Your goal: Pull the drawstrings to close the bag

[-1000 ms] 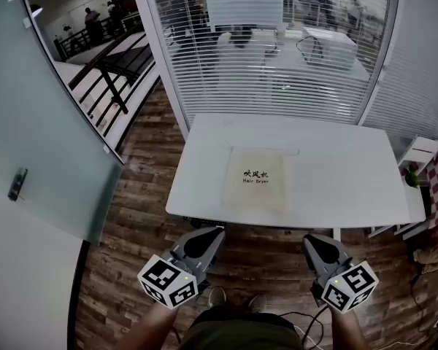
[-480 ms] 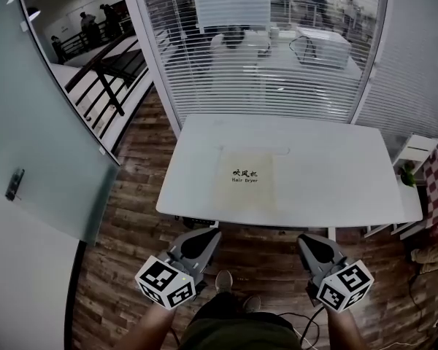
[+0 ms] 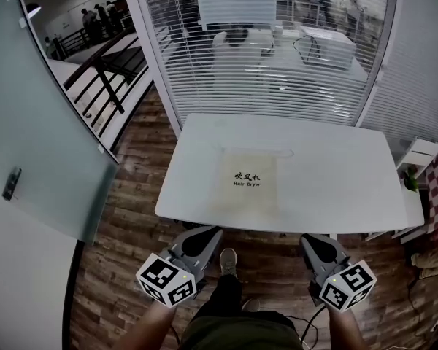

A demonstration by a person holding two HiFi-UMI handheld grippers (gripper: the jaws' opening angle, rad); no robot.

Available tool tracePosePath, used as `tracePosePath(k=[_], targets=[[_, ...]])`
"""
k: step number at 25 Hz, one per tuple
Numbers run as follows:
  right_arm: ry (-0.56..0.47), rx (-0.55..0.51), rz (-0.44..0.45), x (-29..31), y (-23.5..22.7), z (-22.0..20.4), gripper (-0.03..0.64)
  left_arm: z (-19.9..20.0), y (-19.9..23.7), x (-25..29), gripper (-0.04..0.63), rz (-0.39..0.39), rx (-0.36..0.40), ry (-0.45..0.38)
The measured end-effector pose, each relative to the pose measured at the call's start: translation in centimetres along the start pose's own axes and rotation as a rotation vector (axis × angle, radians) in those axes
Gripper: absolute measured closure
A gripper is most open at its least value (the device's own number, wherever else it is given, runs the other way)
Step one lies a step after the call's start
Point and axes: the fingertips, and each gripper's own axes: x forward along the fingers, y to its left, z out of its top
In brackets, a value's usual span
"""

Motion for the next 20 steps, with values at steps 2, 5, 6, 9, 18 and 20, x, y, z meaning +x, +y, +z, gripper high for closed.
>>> tracePosePath(k=[2, 5, 6, 9, 18, 20], targets=[[0.006, -0.001, -0.004, 1.2, -0.5, 0.0, 0.606, -0.2, 1.2, 0.7, 0.591, 0.0, -0.006, 0.003], [0.023, 0.004, -0.014, 3.4, -1.5, -0.1, 0.606, -0.4, 3.4, 1.7, 0.591, 0.002, -0.018, 0.015], [0.028, 0.008, -0.017, 4.2, -1.9, -0.1, 0.607, -0.4, 4.3, 2.2, 0.591, 0.003, -0.021, 0.019], [0.043, 0.015, -0.023, 6.7, -3.2, -0.1, 0.607, -0.3, 6.9, 3.7, 0.591, 0.007, -0.029, 0.026], [0.088, 0.049, -0.053, 14.3, -7.7, 0.5, 0.607, -0.6, 15.0, 9.2, 0.591, 0.006, -0.067, 0.075], [0.1, 0.054, -0.06, 16.0, -8.8, 0.7, 0.607, -0.5, 16.9, 10.5, 0.591, 0.007, -0.073, 0.085]])
